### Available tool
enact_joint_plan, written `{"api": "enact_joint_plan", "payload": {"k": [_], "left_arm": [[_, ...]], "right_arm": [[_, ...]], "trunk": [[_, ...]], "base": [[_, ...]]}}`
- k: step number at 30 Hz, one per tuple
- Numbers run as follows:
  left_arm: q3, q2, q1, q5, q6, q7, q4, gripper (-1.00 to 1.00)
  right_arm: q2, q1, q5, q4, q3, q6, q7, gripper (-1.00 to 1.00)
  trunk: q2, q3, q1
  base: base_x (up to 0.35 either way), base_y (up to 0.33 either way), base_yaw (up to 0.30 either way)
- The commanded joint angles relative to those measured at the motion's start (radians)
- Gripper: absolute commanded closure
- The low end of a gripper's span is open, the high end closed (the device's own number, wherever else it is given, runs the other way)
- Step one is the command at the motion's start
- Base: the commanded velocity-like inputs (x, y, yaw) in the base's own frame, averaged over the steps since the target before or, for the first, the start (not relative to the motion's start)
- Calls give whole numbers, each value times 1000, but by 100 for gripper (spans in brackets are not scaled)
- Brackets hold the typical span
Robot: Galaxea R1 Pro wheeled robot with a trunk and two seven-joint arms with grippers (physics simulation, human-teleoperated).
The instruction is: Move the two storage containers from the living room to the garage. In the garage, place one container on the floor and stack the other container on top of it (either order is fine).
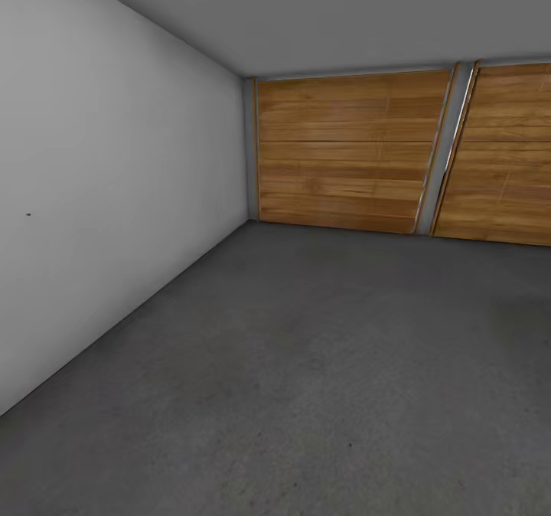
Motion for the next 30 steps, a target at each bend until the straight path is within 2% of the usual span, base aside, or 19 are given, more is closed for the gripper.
{"api": "enact_joint_plan", "payload": {"k": [1, 11, 21, 30], "left_arm": [[0, 0, 0, 0, 0, 0, 0, -100], [0, -56, 39, -3, -26, -2, -15, -100], [1, -111, 40, -2, -26, -3, -17, -100], [-2, -111, 40, -5, 13, 0, -68, -100]], "right_arm": [[0, 0, 0, 0, 0, 0, 0, -100], [55, -43, 0, 9, 3, -6, -2, -100], [54, -46, 0, 2, 0, -7, -2, -100], [44, -52, 2, -49, 0, -2, 7, -100]], "trunk": [[0, 0, 0], [0, 0, 0], [0, 0, 0], [0, 0, 0]], "base": [[0, 0, 0], [0, 0, 0], [0, 0, 0], [0, 0, 0]]}}
